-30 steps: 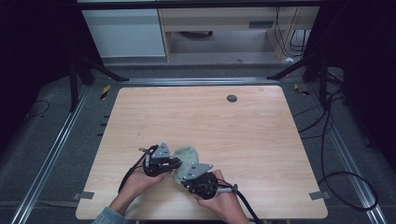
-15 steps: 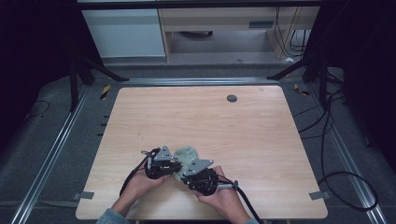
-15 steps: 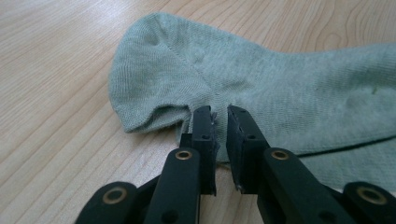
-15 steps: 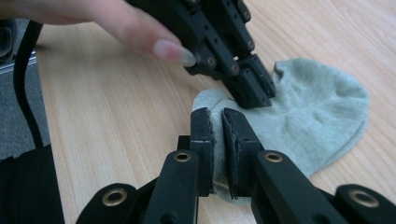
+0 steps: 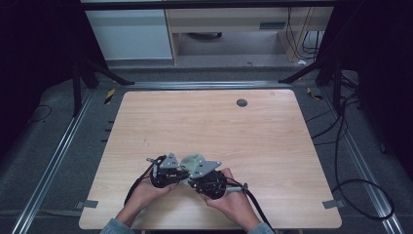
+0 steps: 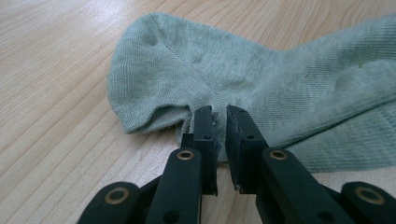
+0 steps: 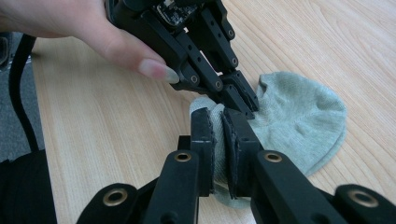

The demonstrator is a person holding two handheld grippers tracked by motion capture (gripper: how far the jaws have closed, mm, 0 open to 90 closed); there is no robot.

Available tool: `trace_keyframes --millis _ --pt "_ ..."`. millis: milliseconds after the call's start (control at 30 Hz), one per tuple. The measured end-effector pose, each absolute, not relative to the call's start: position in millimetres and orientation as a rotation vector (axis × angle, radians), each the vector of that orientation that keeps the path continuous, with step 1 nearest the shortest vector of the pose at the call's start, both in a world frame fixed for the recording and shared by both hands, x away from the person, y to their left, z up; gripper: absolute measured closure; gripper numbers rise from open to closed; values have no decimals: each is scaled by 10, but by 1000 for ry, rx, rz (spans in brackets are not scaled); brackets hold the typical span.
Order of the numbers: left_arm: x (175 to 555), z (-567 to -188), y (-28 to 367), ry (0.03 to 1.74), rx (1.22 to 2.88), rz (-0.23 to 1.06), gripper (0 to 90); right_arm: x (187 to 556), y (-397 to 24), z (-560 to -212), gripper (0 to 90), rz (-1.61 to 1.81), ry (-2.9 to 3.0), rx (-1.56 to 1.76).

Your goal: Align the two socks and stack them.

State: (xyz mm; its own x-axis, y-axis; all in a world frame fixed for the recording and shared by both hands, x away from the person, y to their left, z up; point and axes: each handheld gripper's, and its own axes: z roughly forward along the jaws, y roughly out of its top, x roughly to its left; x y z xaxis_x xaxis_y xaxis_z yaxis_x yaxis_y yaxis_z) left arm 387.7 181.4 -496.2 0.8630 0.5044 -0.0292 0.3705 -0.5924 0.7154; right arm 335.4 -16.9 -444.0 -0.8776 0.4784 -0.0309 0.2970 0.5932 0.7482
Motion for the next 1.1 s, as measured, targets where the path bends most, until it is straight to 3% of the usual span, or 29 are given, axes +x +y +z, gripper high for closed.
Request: trace_keyframes --millis 700,1100 --pt "3875 -4906 1862 639 2248 257 810 3330 -171 -4356 835 1174 2606 623" --pt "3894 -4942 1868 641 2249 257 822 3553 -153 -4319 835 1172 2613 658"
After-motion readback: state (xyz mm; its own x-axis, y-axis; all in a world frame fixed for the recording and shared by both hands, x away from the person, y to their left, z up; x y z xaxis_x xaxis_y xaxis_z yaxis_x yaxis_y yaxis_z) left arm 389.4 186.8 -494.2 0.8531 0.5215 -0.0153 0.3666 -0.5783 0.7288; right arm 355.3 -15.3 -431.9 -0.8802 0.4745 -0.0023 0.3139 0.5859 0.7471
